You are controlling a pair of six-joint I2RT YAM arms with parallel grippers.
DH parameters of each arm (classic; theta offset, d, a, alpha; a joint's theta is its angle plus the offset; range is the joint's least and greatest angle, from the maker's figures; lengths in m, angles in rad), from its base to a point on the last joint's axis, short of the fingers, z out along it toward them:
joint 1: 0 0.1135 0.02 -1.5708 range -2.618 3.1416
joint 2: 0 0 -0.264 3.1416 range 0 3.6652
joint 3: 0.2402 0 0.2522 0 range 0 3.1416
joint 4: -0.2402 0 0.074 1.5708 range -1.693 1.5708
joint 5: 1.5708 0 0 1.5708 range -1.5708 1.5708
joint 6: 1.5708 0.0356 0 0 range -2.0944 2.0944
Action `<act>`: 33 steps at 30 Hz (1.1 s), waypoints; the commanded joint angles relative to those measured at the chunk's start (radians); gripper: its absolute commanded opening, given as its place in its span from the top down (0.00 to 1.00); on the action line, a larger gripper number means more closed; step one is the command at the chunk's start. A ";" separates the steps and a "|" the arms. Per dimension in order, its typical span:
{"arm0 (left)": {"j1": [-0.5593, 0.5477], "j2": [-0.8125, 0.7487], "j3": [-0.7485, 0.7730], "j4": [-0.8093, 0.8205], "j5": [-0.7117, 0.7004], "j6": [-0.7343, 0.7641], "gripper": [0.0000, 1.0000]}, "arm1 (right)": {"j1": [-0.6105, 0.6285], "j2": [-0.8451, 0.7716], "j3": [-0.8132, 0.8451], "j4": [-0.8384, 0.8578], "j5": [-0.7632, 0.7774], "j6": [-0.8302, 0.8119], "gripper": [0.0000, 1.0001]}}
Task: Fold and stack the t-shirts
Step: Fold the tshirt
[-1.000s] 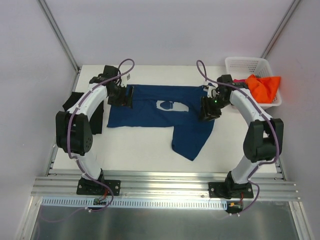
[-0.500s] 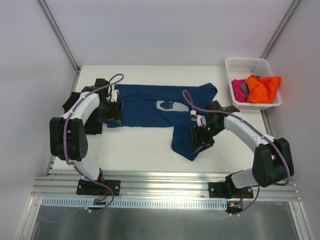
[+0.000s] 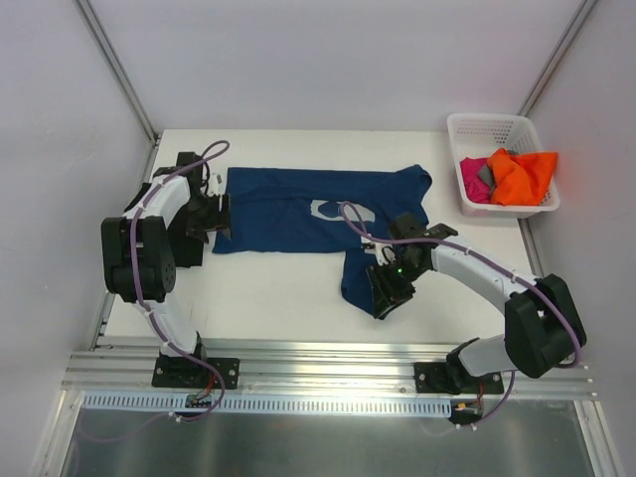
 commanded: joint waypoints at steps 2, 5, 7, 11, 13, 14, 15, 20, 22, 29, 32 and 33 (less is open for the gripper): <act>0.015 0.028 0.072 0.011 -0.047 -0.011 0.35 | 0.015 0.025 0.017 0.021 0.092 -0.020 0.61; 0.023 0.048 0.093 0.016 -0.057 -0.010 0.34 | 0.015 0.052 0.030 0.012 0.155 -0.045 0.61; 0.024 0.057 0.108 0.018 -0.061 -0.010 0.34 | 0.015 0.071 0.039 0.005 0.158 -0.050 0.61; 0.029 0.075 0.127 0.018 -0.063 -0.011 0.33 | 0.020 0.097 0.045 0.009 0.183 -0.044 0.61; 0.032 0.081 0.138 0.018 -0.060 -0.011 0.33 | 0.018 0.109 0.051 0.005 0.189 -0.042 0.61; 0.035 0.084 0.141 0.018 -0.058 -0.013 0.33 | 0.018 0.115 0.053 0.005 0.187 -0.044 0.61; 0.036 0.086 0.144 0.016 -0.055 -0.011 0.33 | 0.021 0.120 0.054 0.004 0.186 -0.044 0.61; 0.049 0.086 0.154 0.016 -0.040 -0.021 0.33 | 0.024 0.161 0.068 -0.001 0.189 -0.051 0.61; 0.052 0.088 0.154 0.015 -0.037 -0.022 0.33 | 0.029 0.172 0.073 -0.007 0.189 -0.054 0.61; 0.061 0.086 0.154 0.018 -0.014 -0.036 0.33 | 0.061 0.189 0.065 -0.025 0.187 -0.044 0.61; 0.062 0.086 0.159 0.016 -0.005 -0.041 0.33 | 0.066 0.191 0.057 -0.025 0.194 -0.033 0.62; 0.062 0.084 0.159 0.016 0.000 -0.041 0.34 | 0.066 0.189 0.056 -0.024 0.197 -0.027 0.63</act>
